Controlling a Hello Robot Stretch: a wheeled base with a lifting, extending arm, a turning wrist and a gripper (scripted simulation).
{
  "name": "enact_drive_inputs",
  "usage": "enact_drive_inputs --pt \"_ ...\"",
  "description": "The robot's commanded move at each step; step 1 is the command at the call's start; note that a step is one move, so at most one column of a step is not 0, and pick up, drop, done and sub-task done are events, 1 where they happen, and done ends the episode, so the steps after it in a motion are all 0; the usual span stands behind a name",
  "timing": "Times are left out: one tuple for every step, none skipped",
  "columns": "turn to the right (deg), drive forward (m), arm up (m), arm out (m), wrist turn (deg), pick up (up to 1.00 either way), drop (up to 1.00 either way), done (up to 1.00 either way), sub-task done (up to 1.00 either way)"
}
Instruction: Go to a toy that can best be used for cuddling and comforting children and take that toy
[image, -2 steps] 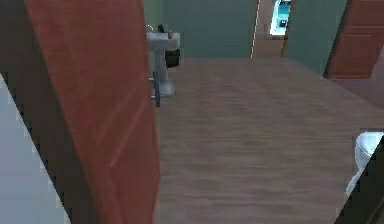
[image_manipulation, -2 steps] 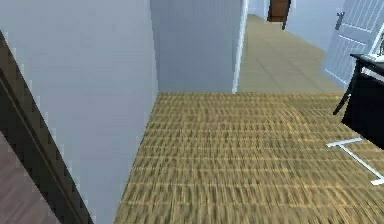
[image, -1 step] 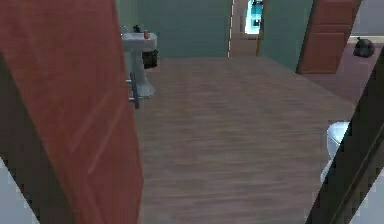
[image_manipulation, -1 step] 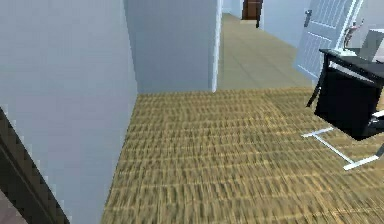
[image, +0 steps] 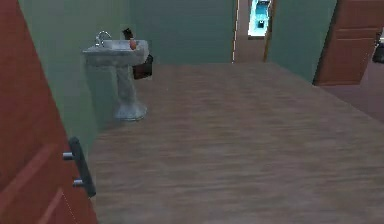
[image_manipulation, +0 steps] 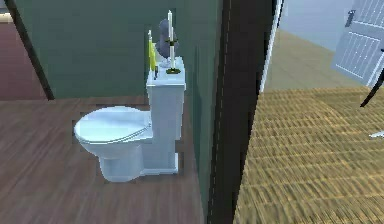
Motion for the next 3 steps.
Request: enact_drive_inputs --pt "15.0 0.00 0.00 0.00 0.0 0.00 0.00 0.00 0.00" --pt "0.0 1.00 0.00 0.00 0.0 0.00 0.00 0.00 0.00" --pt "0.0 1.00 0.00 0.00 0.0 0.00 0.00 0.00 0.00"
